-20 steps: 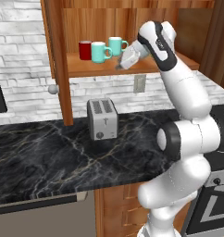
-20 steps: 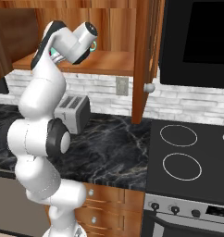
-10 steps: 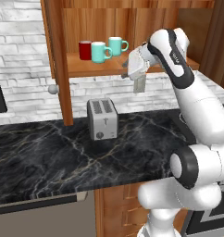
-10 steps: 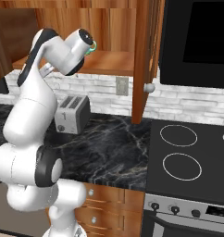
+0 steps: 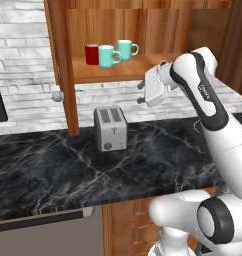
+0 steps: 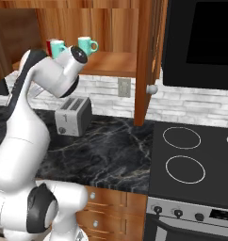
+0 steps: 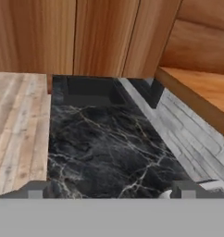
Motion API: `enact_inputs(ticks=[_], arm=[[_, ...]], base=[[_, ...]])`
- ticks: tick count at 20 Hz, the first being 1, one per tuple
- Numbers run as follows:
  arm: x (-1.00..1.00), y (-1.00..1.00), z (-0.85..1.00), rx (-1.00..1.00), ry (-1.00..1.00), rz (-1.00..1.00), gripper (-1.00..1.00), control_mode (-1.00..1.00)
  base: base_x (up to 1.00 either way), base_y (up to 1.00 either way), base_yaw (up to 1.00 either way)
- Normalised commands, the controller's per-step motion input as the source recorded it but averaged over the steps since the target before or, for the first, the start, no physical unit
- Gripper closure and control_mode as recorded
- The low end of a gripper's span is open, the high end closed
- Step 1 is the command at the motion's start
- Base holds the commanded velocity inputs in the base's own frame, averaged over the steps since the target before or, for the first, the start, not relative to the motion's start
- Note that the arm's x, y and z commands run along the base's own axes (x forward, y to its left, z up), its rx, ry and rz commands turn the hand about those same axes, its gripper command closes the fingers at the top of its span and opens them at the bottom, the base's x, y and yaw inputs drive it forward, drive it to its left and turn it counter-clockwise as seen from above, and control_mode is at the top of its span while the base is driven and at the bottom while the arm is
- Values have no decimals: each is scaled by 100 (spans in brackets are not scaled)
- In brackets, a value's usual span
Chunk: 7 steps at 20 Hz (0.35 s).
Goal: Pick the mug on the counter and place it in the cabinet with the handle facing the right, like the mugs already inside.
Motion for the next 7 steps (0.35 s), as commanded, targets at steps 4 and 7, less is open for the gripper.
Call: enact_inputs(ticks=[4, 7], arm=[[-60, 0, -48, -4, 0, 0, -100, -100], [-51, 0, -53, -5, 0, 0, -100, -100]], base=[[0, 0, 0], [0, 0, 0]])
